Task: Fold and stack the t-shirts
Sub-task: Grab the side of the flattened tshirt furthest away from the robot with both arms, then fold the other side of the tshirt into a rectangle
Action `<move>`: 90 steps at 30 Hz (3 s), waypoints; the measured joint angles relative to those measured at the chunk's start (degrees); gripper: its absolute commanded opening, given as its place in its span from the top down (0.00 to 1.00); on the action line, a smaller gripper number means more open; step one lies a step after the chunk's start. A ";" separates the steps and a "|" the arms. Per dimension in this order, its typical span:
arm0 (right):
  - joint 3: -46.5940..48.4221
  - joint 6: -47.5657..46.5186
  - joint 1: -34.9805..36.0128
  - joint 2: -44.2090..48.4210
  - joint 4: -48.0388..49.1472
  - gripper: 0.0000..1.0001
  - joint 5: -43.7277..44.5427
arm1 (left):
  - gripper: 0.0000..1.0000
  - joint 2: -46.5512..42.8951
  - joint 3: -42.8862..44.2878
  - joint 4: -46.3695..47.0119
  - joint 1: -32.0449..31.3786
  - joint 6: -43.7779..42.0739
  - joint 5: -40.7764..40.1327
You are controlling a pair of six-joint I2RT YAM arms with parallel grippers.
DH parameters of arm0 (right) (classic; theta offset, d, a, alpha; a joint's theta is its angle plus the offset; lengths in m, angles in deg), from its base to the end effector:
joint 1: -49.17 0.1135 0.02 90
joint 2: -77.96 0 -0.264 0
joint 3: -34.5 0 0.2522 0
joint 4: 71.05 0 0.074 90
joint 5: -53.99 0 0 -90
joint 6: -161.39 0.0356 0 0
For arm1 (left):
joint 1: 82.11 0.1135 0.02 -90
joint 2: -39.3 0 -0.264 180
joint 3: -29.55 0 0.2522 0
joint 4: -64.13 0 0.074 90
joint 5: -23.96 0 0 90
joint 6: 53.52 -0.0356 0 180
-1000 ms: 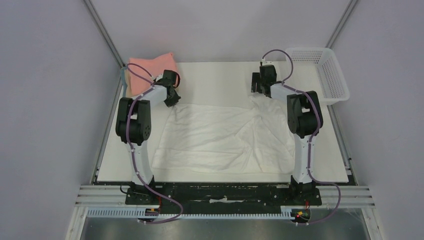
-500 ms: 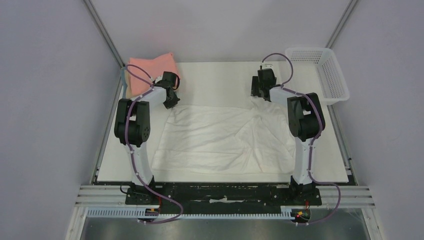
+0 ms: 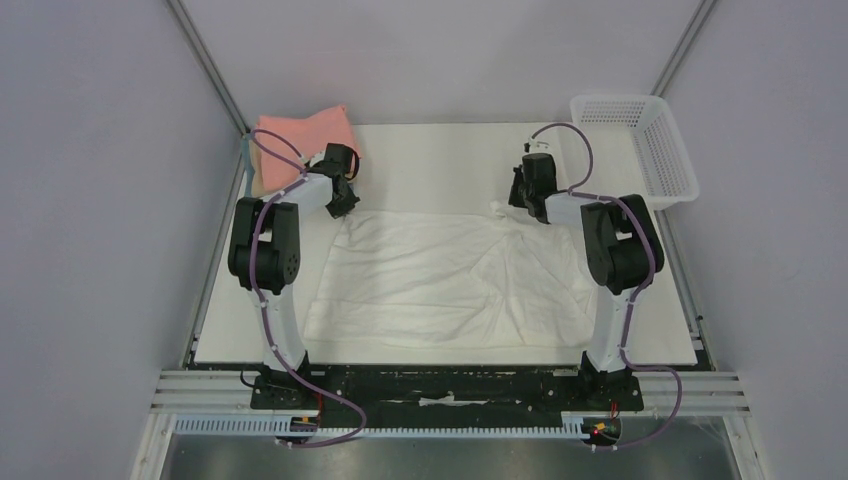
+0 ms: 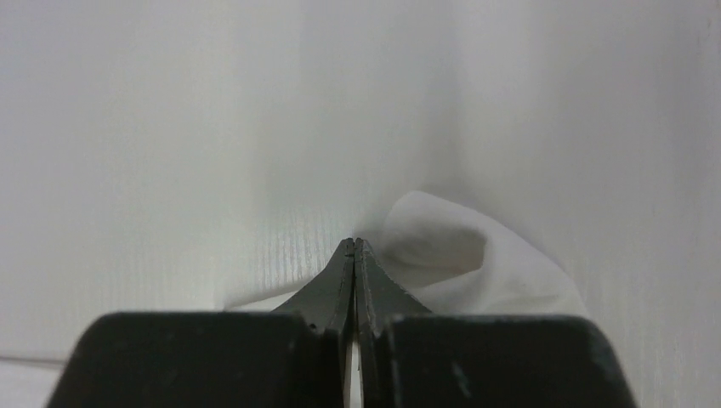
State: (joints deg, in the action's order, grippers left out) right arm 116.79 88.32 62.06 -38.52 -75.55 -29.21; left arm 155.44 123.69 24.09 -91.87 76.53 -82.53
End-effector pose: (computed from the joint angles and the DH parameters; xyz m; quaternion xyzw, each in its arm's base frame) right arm 0.4217 0.0922 0.1397 0.0574 0.8984 0.0595 0.4314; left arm 0.4165 -0.0614 0.1605 -0.2843 0.9179 0.0255 0.2755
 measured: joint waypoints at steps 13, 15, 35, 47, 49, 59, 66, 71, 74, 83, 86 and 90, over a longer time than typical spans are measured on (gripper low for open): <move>-8.70 -2.45 1.20 11.41 0.66 1.00 -0.92 | 0.98 -6.27 -6.01 -1.90 0.00 0.00 1.84; -10.67 -2.95 1.70 14.34 0.63 1.00 -0.24 | 0.98 -8.70 -8.44 -1.84 0.00 0.00 2.03; 8.83 -6.93 -3.72 -3.82 -7.15 0.41 2.82 | 0.98 -10.73 -10.12 -0.59 0.00 -0.02 2.45; 8.79 -10.27 -3.26 -4.20 -5.60 1.00 -1.70 | 0.98 -9.90 -9.18 -0.59 0.00 -0.02 3.13; 6.21 -10.56 -3.26 -2.01 -5.46 1.00 -2.67 | 0.98 -9.94 -9.16 -0.61 0.00 -0.02 3.28; -10.54 -12.39 -0.02 19.45 -3.56 1.00 -6.82 | 0.98 -16.83 -15.87 1.40 0.02 -0.02 5.95; -21.16 -13.79 4.79 33.11 -4.63 1.00 -7.10 | 0.98 -24.59 -22.95 2.23 0.00 0.00 6.36; -29.09 -13.73 6.40 46.34 -7.23 1.00 -5.20 | 0.98 -33.16 -27.50 2.45 0.00 0.00 6.25; -32.52 -13.03 6.64 53.62 -9.03 1.00 -3.91 | 0.98 -37.94 -29.86 2.36 -0.13 0.17 6.01; -38.66 -10.38 6.88 67.87 -17.38 1.00 -1.11 | 0.98 -50.38 -38.01 0.59 -1.40 2.16 4.11; -39.36 -9.07 6.88 71.58 -20.90 1.00 1.11 | 0.98 -54.42 -41.16 -0.31 -1.81 3.52 3.96; -40.35 -7.34 6.88 75.69 -25.03 0.99 3.67 | 0.98 -58.62 -44.96 -2.21 -2.01 5.66 2.84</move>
State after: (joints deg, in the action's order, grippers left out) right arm 76.44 80.97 68.94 37.17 -100.58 -25.53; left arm 96.82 78.74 21.88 -93.88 82.19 -79.69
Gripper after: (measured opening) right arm 0.022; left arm 0.039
